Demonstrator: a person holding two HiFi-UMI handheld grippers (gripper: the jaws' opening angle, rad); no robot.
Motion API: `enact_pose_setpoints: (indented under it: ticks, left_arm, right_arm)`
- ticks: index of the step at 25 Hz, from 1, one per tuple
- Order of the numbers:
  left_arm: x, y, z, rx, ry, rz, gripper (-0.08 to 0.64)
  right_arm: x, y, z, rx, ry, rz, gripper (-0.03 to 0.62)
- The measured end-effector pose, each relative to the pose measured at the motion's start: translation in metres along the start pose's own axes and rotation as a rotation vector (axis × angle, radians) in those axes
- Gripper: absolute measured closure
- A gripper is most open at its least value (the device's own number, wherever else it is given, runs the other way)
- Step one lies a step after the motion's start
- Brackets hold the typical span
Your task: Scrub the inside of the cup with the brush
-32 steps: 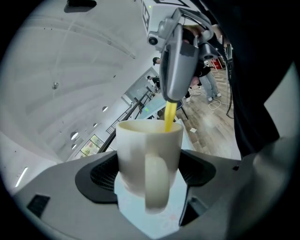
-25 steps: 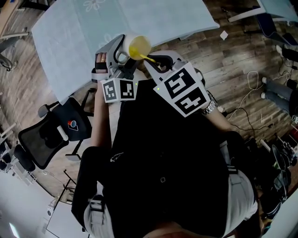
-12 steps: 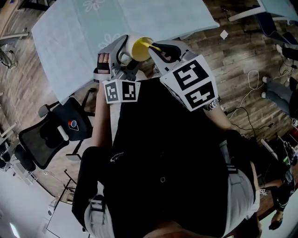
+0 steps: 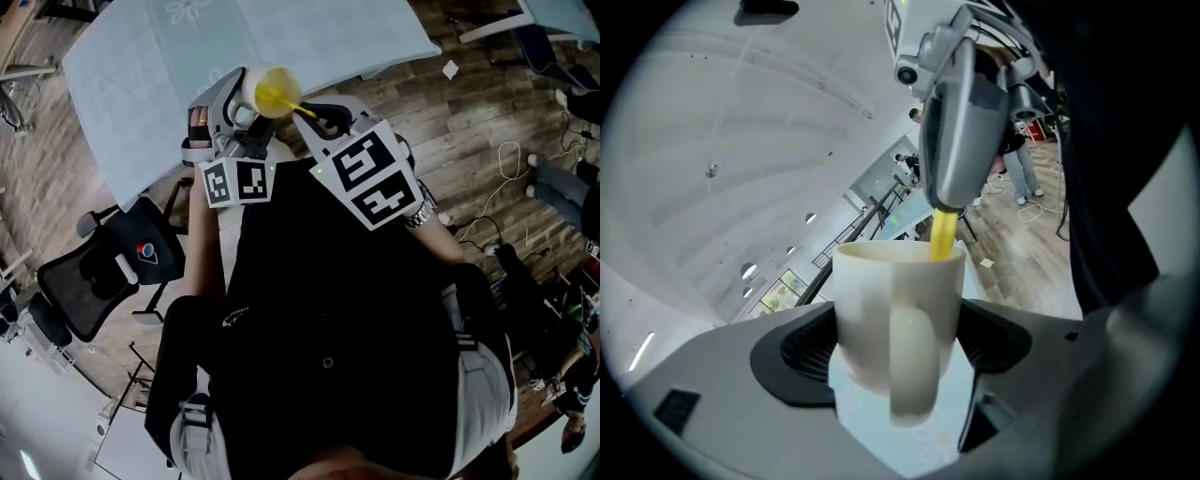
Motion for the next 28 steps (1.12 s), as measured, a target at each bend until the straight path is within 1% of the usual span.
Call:
enact_pose_setpoints:
  ticks: [4, 6, 11, 17, 20, 23, 28]
  left_arm:
    - [-0.001, 0.0, 0.005, 0.015, 0.007, 0.01, 0.164]
    - [-0.004, 0.0, 0.008, 0.023, 0.013, 0.018, 0.164]
    - [-0.007, 0.0, 0.01, 0.03, 0.03, 0.028, 0.164]
    - [-0.001, -0.001, 0.008, 0.023, 0.025, 0.023, 0.164]
    - [0.001, -0.002, 0.005, 0.015, 0.022, 0.017, 0.164]
    - [0.004, -0.002, 0.002, 0.01, 0.025, 0.004, 0.164]
    - [0.009, 0.0, -0.002, -0.002, 0.021, -0.018, 0.164]
  right_arm:
    - [-0.003, -0.001, -0.011, -0.049, -0.003, 0.013, 0.552]
    - [-0.008, -0.004, -0.013, -0.058, -0.001, 0.035, 0.552]
    - [-0.021, -0.012, -0.005, -0.034, 0.008, 0.082, 0.552]
    - [-0.024, -0.015, 0.012, 0.008, 0.04, 0.102, 0.552]
    - [-0.02, -0.015, 0.016, 0.016, 0.051, 0.093, 0.552]
    - [-0.013, -0.013, 0.015, 0.031, 0.037, 0.066, 0.552]
    - [-0.002, -0.01, 0.007, 0.005, 0.023, 0.018, 0.552]
Point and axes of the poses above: the fingertips, and each gripper's own axes: y forward along the fingers, z to its right, x out of its underside, the point moved 8 cm from there along -y, backward along the fingers, and after that the axes turned 11 degrees about y, right-handed, at the moved point
